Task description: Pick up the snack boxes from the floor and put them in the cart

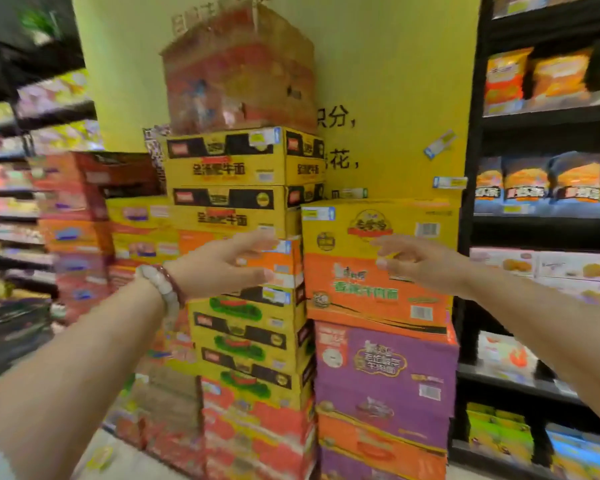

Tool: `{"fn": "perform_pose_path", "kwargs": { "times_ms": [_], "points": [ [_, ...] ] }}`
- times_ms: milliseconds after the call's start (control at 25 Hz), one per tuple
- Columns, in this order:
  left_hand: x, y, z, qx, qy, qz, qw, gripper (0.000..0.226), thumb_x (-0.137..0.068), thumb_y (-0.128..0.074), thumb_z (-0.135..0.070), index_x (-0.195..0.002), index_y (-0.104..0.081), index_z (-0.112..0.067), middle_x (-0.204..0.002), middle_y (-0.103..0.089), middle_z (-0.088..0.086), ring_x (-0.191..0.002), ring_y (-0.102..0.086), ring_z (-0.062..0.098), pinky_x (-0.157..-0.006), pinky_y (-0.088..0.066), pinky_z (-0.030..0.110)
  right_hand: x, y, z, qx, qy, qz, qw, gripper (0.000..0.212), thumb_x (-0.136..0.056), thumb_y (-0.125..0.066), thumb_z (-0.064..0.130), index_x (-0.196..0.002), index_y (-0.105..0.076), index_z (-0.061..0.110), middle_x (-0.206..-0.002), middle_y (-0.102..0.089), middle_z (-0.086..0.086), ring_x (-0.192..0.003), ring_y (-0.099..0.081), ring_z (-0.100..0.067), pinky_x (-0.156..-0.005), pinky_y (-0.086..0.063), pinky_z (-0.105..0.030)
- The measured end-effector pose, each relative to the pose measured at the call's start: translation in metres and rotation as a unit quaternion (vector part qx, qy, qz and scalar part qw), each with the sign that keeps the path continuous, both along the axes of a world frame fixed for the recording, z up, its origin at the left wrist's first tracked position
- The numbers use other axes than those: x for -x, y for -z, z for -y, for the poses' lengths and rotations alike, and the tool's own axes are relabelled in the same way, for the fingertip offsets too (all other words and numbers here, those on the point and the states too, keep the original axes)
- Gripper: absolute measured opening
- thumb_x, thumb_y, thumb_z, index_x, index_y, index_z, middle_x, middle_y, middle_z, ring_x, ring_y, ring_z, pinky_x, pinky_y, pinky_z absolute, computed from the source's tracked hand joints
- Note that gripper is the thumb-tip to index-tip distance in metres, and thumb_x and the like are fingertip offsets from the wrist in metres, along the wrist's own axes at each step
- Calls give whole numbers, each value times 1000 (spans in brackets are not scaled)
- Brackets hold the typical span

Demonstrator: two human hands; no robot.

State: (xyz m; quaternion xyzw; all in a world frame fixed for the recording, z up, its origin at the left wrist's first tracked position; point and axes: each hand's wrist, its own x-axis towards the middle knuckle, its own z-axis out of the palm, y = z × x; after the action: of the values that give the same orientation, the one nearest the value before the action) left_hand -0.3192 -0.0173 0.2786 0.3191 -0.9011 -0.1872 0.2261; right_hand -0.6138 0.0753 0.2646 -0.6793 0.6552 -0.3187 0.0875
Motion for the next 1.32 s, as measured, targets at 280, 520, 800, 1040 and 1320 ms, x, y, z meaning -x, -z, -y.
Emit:
{"fn": "perform_pose_path", "kwargs": {
  "times_ms": [280,520,800,1040,1320],
  "points": [
    [-226,6,-4,7,-176,60,982,66,-71,-60,-64,-130,-39,-43,-135,-42,-22,-126,-41,-1,-97,-42,17,-214,15,106,-9,-183,8,983,39,-96,-50,31,-134,-46,30,-126,-51,10,-106,-50,-9,-75,-41,-15],
    [-326,15,-5,-16,-292,47,955,44,-83,-60,-44,-120,-37,-48,-124,-42,-25,-122,-42,1,-100,-37,21,-338,24,182,-20,-316,-24,948,43,-94,-52,37,-136,-44,34,-128,-48,16,-113,-46,-4,-85,-38,-12],
    [-390,31,57,-8,-396,58,916,47,-87,-59,-40,-129,-37,-41,-128,-41,-21,-120,-41,2,-99,-36,24,-422,33,288,-31,-413,-41,909,43,-93,-50,44,-136,-42,38,-131,-49,13,-120,-47,-9,-97,-40,-27],
    [-418,46,132,-25,-452,15,891,44,-88,-58,-32,-126,-37,-40,-127,-41,-16,-117,-42,3,-101,-37,26,-471,35,378,-52,-461,-57,884,45,-95,-47,43,-139,-40,35,-126,-50,12,-114,-46,-7,-90,-38,-24],
    [-475,106,228,-76,-468,-3,881,52,-88,-60,-30,-135,-39,-30,-136,-43,-8,-121,-43,6,-103,-39,29,-544,95,481,-116,-482,-62,866,43,-96,-47,40,-138,-41,33,-123,-48,12,-113,-46,-8,-89,-35,-23]
  ]
}}
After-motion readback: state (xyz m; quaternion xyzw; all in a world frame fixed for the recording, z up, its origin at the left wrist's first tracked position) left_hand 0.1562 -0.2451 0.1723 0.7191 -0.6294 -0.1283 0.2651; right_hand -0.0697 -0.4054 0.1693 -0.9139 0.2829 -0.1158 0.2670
